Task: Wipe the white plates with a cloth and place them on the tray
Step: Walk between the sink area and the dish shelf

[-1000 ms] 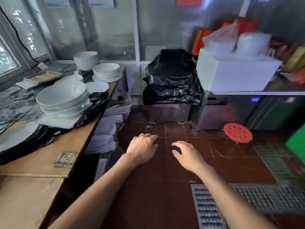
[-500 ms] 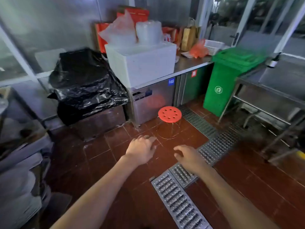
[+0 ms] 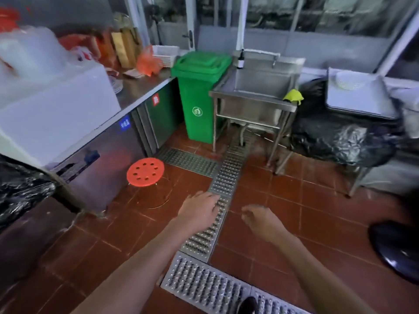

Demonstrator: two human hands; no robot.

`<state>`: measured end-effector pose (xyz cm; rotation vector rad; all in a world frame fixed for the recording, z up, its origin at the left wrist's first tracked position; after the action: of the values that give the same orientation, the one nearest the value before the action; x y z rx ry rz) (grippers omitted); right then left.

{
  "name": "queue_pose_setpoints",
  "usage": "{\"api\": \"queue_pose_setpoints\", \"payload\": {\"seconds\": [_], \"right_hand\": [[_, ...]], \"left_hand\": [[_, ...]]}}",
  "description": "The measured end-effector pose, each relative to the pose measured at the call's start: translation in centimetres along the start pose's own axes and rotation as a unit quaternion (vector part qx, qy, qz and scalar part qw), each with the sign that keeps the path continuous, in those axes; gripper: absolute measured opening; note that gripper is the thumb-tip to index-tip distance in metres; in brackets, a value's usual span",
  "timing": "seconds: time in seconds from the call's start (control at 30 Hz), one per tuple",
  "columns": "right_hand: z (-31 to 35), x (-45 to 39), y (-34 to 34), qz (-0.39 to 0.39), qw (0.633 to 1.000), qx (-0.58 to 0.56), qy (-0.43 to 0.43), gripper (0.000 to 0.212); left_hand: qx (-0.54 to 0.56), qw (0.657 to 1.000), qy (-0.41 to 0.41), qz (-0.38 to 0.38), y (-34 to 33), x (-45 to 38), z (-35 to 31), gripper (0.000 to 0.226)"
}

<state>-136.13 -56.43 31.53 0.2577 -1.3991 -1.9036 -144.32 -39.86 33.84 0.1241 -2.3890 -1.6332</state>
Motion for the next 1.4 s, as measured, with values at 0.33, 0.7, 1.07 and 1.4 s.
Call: {"api": "queue_pose_setpoints", "payload": {"seconds": [0.33,0.7,1.07,1.4], "right_hand": [[-16.9,-6.5,9.2,-0.034,0.995,-0.033,-0.087,0.024],[-28.4,-15.0,16.9,-0.07,0.987,0.027,-0.144,0.038],[-36.4,-28.2,26.0,-0.107,0.97,0.093,-0.198,0.04],[-47.3,-37.6,31.3,-0.123,0.957,0.049,-0.256,0.049]], "left_hand": [[-0.014,0.995,-0.097,0.007,-0.7,-19.9,-11.5,0.049],[-0.022,0.987,-0.155,0.043,-1.6,-36.0,-19.5,0.05],[-0.03,0.97,-0.228,0.071,-0.5,-57.4,-23.4,0.047],[-0.049,0.956,-0.273,0.092,-1.3,-72.8,-29.2,0.05]]}}
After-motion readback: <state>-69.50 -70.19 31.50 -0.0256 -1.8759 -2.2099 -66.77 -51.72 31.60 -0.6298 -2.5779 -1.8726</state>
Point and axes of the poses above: each hand's wrist, its own x-axis away from the middle knuckle, its own y-axis out of the back of the hand, z = x × y, the point moved 8 cm from there along -x, towards the middle knuckle, and after that the axes turned 7 degrees about x, right-handed, at the moved point
